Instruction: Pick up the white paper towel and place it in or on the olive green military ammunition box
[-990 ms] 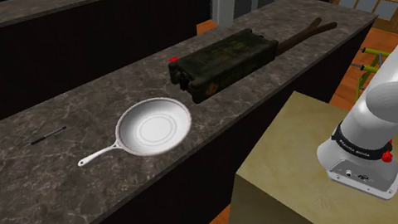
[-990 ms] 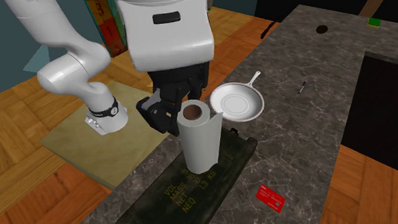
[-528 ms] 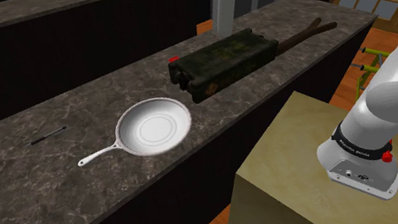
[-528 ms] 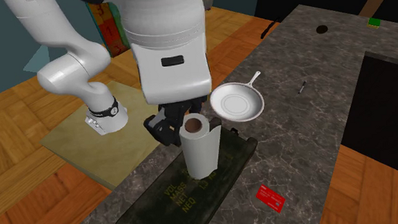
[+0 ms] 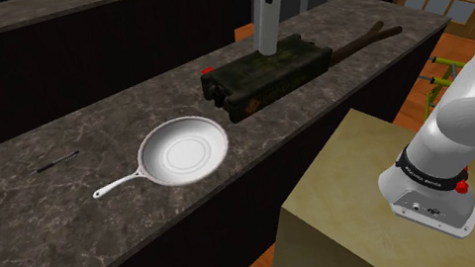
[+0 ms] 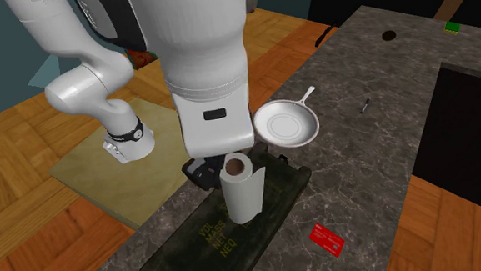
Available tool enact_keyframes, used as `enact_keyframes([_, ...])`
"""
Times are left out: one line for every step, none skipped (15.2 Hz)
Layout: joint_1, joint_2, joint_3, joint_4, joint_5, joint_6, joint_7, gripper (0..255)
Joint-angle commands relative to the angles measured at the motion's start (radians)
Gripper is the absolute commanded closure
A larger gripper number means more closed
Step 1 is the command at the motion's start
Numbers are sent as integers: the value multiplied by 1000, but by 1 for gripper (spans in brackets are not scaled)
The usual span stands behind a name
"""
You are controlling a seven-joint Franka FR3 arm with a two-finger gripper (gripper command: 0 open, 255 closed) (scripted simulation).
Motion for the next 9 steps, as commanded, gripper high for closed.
enact_keyframes([1,0,1,-26,0,27,1,255])
enact_keyframes([1,1,1,-39,0,40,1,255])
enact_keyframes([1,2,1,-51,0,53,1,255])
enact_keyframes([1,5,1,-68,1,73,0,255])
enact_keyframes([1,4,1,-69,1,73,0,255])
enact_keyframes([1,4,1,-68,1,73,0,255])
enact_keyframes([1,5,1,-68,1,73,0,255])
enact_keyframes([1,5,1,-68,1,73,0,255])
enact_keyframes([1,5,1,-68,1,73,0,255])
